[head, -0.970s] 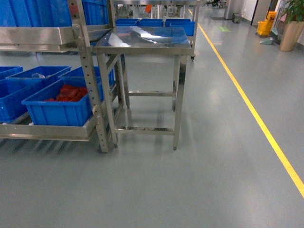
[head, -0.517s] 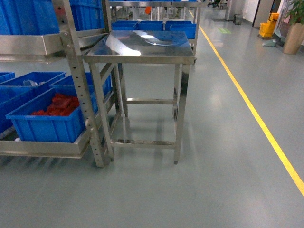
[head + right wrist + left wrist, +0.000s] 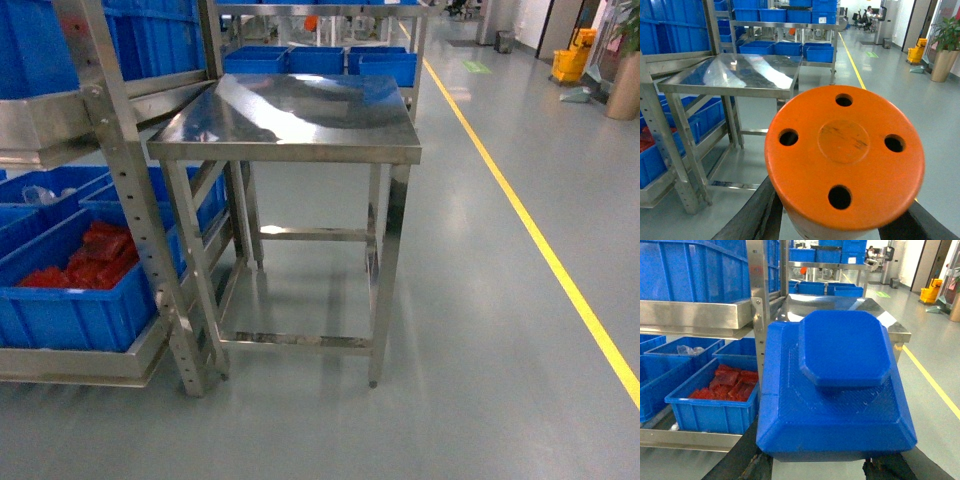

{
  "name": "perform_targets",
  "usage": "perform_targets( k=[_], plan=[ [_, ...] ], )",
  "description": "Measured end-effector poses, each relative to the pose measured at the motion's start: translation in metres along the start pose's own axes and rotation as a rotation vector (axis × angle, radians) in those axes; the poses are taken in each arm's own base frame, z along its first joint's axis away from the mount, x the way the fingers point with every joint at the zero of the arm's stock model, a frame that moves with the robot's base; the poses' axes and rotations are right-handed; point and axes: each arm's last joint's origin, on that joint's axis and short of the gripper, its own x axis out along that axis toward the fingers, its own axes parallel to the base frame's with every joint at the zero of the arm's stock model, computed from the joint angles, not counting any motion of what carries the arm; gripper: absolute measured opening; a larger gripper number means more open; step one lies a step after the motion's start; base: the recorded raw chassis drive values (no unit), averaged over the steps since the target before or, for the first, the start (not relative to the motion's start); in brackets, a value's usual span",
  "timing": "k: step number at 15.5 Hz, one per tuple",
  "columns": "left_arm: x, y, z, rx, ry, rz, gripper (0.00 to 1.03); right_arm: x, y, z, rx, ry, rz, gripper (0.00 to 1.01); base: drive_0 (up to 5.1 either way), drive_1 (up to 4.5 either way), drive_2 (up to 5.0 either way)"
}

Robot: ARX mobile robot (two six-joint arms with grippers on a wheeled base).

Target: Sort blue parts and orange caps into right shelf containers

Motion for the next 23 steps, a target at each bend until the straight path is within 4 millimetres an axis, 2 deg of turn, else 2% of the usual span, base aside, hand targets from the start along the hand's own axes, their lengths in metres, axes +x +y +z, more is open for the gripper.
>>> perform_targets(
  k=[11, 23],
  plan=[
    [0.0000, -0.0001, 0.0004, 0.000, -0.005, -0.003, 0.41, 0.0000, -0.0001, 0.0001, 0.000, -0.001, -0.002, 0.44, 0.0, 4.29, -4.3],
    [0.0000, 0.0000, -0.0001, 0.000, 0.001, 0.000, 0.41, 0.0000, 0.0000, -0.0002, 0.000, 0.002, -0.001, 0.44, -4.9, 2.54, 2.5]
  ],
)
